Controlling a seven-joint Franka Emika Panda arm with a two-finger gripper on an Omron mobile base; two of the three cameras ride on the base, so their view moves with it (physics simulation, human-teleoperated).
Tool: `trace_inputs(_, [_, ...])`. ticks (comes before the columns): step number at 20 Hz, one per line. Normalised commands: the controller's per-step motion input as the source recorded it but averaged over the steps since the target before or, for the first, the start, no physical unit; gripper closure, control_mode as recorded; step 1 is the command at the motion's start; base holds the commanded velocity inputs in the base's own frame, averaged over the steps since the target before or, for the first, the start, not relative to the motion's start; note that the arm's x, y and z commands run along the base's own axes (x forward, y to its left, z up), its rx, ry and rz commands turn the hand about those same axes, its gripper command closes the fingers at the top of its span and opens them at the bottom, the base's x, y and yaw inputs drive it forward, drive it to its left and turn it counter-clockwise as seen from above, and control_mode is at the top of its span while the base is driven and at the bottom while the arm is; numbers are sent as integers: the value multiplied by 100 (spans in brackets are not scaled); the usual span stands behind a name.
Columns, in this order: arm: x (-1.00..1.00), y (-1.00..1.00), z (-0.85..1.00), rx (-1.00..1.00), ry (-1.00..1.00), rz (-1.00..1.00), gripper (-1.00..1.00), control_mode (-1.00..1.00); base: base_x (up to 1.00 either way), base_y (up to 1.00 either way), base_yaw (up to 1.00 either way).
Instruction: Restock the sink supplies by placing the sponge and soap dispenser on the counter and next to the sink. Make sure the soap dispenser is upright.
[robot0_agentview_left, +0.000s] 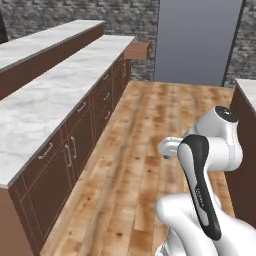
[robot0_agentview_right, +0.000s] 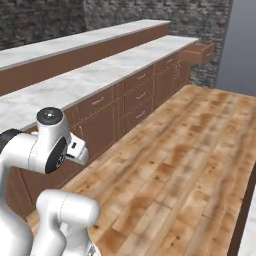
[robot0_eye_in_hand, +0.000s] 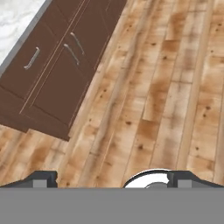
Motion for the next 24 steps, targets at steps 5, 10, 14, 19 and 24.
trace_inputs(5, [0,0,0,0,0,0,-100,100,100,-14,-12])
trace_inputs(10, [0,0,0,0,0,0,-100,100,100,-26,-8])
trace_inputs(14, [0,0,0,0,0,0,-100,100,100,-29,-5])
trace_inputs(19, [0,0,0,0,0,0,-100,100,100,-36,-2])
trace_inputs(24, [0,0,0,0,0,0,-100,100,100,-32,0])
